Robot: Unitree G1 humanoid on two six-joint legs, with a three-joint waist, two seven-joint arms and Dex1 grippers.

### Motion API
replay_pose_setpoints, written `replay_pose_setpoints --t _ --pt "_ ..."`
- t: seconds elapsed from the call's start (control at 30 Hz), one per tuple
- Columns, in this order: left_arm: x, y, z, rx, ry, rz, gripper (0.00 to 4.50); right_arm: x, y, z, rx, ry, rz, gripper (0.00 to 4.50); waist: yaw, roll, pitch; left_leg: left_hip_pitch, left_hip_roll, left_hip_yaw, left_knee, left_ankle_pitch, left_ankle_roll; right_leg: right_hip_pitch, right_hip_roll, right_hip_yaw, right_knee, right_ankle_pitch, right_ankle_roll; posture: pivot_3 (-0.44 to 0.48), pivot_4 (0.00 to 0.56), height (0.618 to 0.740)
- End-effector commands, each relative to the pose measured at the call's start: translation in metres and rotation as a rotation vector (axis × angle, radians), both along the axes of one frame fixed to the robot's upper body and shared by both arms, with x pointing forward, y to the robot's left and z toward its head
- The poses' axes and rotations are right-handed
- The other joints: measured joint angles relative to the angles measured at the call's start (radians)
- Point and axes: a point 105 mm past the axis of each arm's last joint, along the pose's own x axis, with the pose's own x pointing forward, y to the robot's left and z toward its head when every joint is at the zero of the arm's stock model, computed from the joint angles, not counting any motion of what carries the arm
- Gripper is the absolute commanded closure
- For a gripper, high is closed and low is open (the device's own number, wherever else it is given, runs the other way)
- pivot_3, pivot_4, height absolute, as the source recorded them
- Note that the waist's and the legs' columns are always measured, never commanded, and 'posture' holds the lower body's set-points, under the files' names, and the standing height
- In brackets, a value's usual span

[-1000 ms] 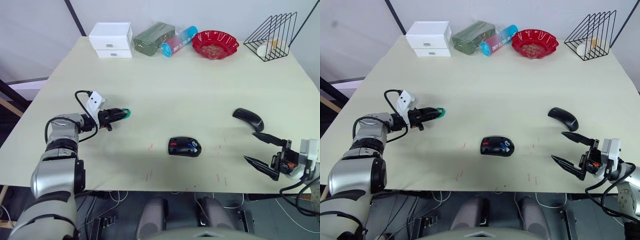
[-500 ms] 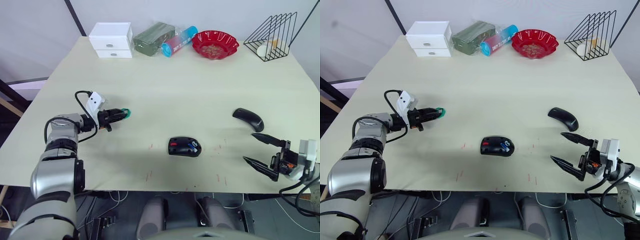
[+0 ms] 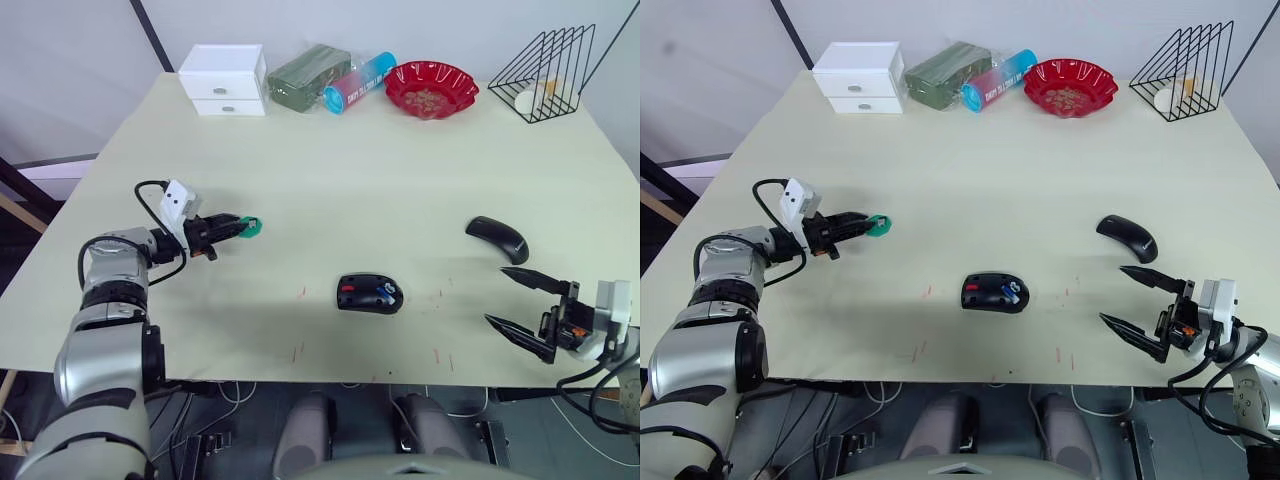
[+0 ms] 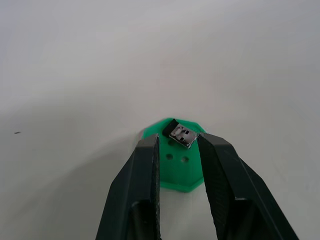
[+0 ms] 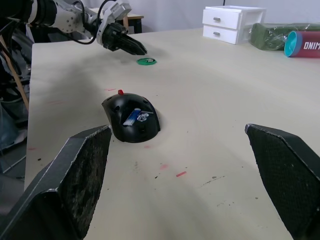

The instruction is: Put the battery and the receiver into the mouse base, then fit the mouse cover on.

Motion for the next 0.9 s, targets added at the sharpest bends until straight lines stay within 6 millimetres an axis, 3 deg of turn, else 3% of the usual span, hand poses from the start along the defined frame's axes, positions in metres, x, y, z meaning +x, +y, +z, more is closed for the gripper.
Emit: replay_pose_setpoints --t 0.03,0.2,0.57,0.9 --pt "-0.003 0.006 0.019 0.003 -0.075 0.005 3.19 -0.003 0.0 0.006 -0.001 -0.033 0.009 0.0 -0.001 0.0 0.0 0.0 0.0 0.0 0.0 0.0 0.0 0.0 0.0 0.0 0.0 0.0 0.0 0.0 0.15 0.74" --pt "-0.003 0.005 0.022 0.017 -0.146 0.117 1.77 -0.001 -0.001 0.006 -0.003 -0.028 0.016 0.0 -0.001 0.0 0.0 0.0 0.001 -0.003 0.0 0.0 0.0 0.0 0.0 0.0 0.001 0.0 0.0 0.0 0.15 0.74" --pt "-0.026 -0.024 0.022 0.014 -0.207 0.308 1.77 -0.002 -0.006 0.007 -0.014 -0.023 0.025 0.0 0.0 0.0 0.0 0.001 0.001 -0.006 0.0 0.0 0.0 0.0 -0.003 0.0 0.001 0.0 0.0 0.0 0.15 0.74" --pt "-0.02 -0.043 0.02 -0.008 -0.166 0.577 1.77 -0.001 -0.009 0.01 -0.021 -0.02 0.033 0.0 0.0 0.0 0.0 0.001 0.0 -0.006 0.0 0.0 0.0 0.0 -0.003 0.0 0.001 0.0 0.0 0.0 0.15 0.74"
